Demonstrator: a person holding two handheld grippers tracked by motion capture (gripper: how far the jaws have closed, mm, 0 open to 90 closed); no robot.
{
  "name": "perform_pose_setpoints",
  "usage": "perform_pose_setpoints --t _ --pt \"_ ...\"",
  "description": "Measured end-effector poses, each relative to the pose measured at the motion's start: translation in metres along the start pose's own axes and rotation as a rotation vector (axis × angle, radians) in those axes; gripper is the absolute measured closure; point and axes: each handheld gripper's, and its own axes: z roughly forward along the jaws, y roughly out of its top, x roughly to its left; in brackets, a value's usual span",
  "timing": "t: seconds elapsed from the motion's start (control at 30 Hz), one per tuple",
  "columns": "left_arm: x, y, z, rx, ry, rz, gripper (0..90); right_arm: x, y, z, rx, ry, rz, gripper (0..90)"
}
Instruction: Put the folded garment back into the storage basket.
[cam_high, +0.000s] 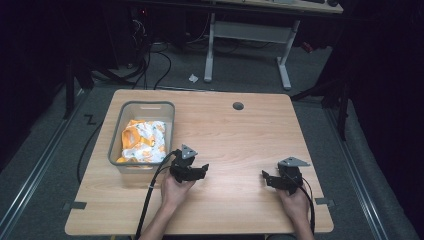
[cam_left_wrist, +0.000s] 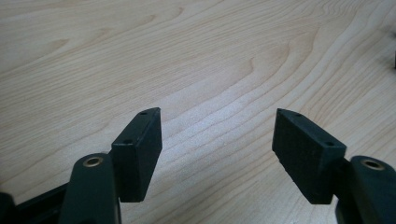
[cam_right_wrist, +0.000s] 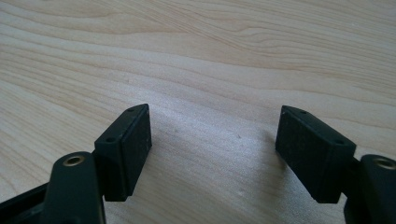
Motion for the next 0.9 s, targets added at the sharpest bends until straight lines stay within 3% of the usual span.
perform_pose_setpoints --t 0.9 --pt "0.002 -0.006 0.020 0.032 0.037 0.003 33.4 0.000 0.000 0.000 0.000 0.000 0.000 27.1"
